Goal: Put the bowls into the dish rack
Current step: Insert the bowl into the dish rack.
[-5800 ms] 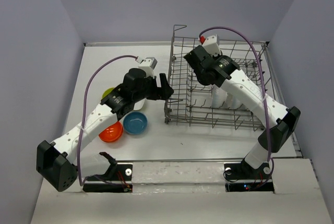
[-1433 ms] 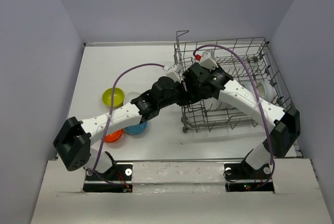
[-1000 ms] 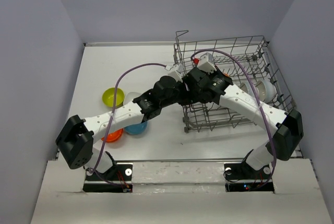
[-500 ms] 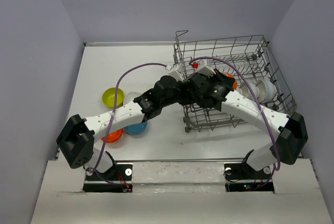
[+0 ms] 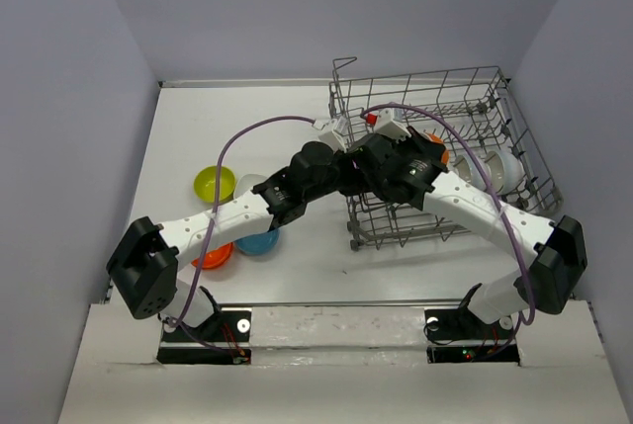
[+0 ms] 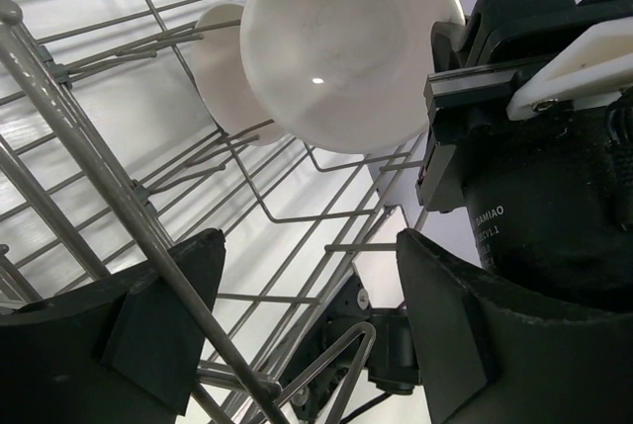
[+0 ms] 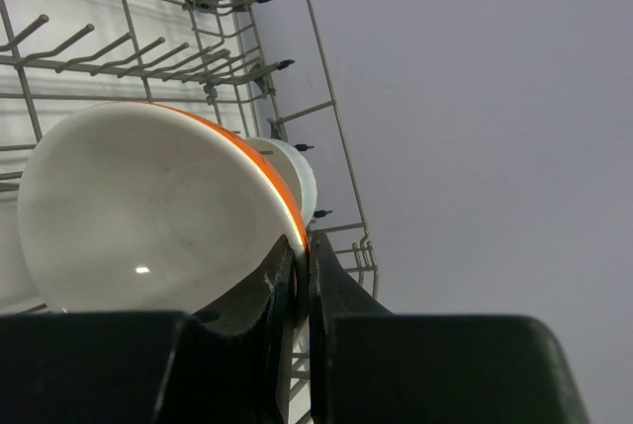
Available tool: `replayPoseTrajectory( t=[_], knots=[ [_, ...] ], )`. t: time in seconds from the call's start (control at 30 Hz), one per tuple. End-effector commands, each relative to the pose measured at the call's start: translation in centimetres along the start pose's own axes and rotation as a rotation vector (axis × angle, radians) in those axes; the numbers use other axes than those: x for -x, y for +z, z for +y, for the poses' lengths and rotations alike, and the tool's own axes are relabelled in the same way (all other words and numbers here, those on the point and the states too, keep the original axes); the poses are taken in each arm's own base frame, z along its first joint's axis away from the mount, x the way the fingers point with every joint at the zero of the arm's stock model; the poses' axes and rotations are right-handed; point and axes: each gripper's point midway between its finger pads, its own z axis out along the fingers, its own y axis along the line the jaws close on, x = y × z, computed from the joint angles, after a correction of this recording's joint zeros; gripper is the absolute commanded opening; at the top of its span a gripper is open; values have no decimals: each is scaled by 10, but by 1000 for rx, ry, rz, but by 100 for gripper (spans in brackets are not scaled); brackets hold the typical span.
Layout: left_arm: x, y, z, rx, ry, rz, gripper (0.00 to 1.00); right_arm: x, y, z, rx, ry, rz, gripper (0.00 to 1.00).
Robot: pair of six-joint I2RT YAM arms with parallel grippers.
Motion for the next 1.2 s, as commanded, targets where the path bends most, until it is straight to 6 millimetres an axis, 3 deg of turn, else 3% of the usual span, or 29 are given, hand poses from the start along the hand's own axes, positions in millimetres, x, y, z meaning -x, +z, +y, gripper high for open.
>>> replayPoseTrajectory(
  t=[0.0,0.53,1.17],
  knots=[
    [25,-31,-102,-306,148,-68,88,-11,5,17,-19,-116,28,1],
    [36,-47,-77,-166,185,-131,86,-9,0,-10,11,4,13,1],
    [45,-85,-49,-63,193,-224,86,-7,1,-3,0,-17,18,1]
  ],
)
